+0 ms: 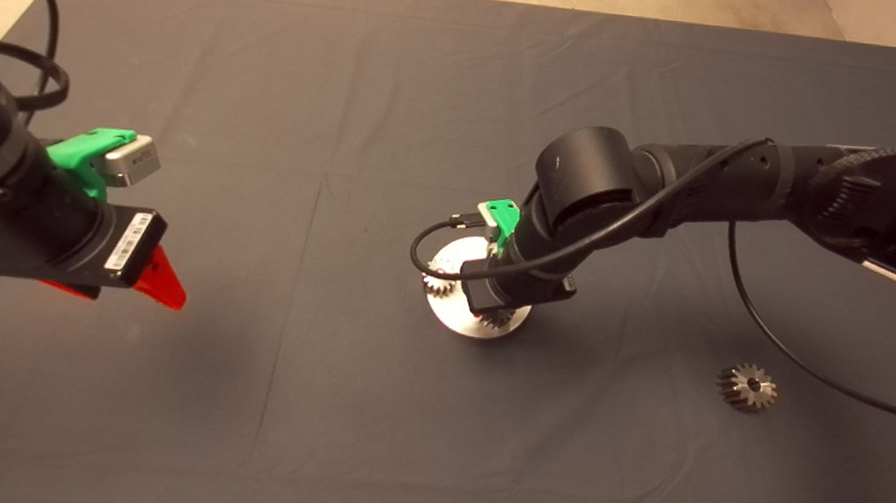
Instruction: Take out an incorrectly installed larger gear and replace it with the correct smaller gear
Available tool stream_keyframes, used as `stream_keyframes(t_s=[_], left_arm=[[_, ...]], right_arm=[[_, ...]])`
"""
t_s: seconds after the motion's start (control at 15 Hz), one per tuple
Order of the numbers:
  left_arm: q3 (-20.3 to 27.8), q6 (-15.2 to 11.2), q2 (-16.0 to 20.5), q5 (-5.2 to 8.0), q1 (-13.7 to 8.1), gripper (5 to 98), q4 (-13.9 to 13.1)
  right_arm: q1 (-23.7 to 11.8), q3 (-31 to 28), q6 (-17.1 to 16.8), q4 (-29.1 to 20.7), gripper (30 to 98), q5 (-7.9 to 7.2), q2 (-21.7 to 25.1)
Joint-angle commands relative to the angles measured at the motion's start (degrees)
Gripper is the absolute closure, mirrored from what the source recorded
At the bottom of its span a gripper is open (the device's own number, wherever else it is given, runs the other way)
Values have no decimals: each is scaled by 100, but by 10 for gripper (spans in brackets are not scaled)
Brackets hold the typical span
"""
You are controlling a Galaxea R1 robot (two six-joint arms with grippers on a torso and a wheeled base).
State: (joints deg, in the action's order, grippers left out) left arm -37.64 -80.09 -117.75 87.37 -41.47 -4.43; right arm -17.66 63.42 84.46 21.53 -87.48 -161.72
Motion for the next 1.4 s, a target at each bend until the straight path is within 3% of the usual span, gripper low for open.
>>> stream_keyframes(t_s=[0.0, 0.4, 1.33], left_arm=[[31, 2, 10, 763, -89, 401, 29], [48, -5, 1, 763, -89, 401, 29], [-92, 38, -119, 763, -98, 401, 29]], right_arm=[[-124, -75, 1, 150, 926, -32, 215], [-97, -226, 1, 150, 926, -23, 521], [-141, -296, 9, 124, 927, -32, 496]])
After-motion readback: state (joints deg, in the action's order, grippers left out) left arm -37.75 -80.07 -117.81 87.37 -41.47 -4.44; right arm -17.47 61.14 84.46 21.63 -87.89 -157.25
